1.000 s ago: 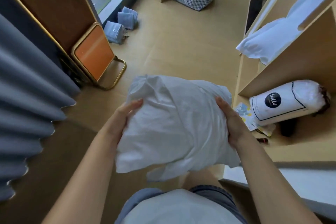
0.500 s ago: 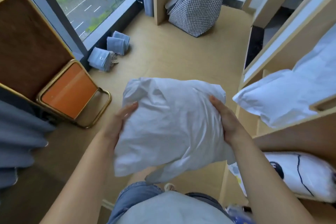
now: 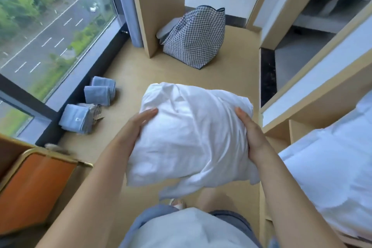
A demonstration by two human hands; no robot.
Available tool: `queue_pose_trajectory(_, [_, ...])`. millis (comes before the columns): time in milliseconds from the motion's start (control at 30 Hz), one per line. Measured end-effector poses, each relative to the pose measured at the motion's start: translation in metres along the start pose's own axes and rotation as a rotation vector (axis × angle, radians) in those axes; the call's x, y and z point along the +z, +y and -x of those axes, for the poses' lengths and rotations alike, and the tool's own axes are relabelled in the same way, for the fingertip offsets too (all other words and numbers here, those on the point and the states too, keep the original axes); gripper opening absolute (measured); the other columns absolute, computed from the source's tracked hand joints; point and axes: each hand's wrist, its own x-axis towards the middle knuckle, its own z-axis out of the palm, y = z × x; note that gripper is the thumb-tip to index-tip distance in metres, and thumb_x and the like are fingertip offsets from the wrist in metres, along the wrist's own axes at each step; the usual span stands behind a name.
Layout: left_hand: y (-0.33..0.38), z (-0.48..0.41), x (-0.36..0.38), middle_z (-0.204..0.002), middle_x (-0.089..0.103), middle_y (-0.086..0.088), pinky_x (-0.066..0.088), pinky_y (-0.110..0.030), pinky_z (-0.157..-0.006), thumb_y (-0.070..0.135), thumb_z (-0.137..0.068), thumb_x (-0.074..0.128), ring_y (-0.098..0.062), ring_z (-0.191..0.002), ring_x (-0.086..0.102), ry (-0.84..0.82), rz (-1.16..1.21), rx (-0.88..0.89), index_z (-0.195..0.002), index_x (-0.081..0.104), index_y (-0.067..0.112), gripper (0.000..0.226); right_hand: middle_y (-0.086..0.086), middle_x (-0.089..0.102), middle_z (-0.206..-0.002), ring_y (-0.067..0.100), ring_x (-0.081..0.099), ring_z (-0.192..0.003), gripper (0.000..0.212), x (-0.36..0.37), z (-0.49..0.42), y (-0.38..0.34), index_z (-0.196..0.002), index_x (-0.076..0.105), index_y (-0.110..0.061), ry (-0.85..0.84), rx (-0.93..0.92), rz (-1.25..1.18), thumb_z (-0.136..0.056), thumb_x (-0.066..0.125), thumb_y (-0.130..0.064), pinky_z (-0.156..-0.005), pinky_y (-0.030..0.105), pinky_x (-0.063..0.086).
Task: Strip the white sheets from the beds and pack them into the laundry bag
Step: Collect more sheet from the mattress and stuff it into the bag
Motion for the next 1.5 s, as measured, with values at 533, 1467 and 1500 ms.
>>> queue_pose_trajectory(533, [0.230, -0.333, 0.059, -0.094, 0.075, -0.007, 0.053, -0.032, -0.072, 0.038, -0.085, 0.062, -0.023, -0.080, 0.073, 0.147, -0.022, -0.067, -0.110, 0.068, 0.018, 0.033, 0.006, 0.074, -0.102, 0.024, 0.069, -0.097, 0.074, 0.074, -0.361, -0.244, -0.112, 0.067, -0.015, -0.075, 0.032, -0.008, -0.051, 0.077, -0.055, -0.086, 0.037, 0.053])
queue_pose_trajectory(1467, [0.502, -0.837, 0.166, -0.096, 0.075, -0.006, 0.056, -0.025, -0.062, 0.043, -0.087, 0.057, -0.021, -0.082, 0.073, 0.006, -0.199, -0.202, -0.109, 0.069, 0.018, 0.035, 0.006, 0.074, -0.098, 0.022, 0.070, -0.091, 0.044, 0.097, -0.838, -0.510, -0.116, 0.063, -0.013, -0.093, 0.255, -0.156, -0.081, 0.056, -0.039, -0.075, 0.036, 0.049])
queue_pose_trajectory(1500, [0.505, -0.853, 0.177, -0.101, 0.074, -0.007, 0.057, -0.028, -0.068, 0.043, -0.087, 0.058, -0.024, -0.088, 0.072, 0.039, -0.170, -0.201, -0.111, 0.069, 0.018, 0.037, 0.009, 0.072, -0.106, 0.025, 0.067, -0.099, 0.050, 0.091, -0.860, -0.519, -0.119, 0.063, -0.012, -0.099, 0.263, -0.150, -0.078, 0.057, -0.040, -0.078, 0.037, 0.049])
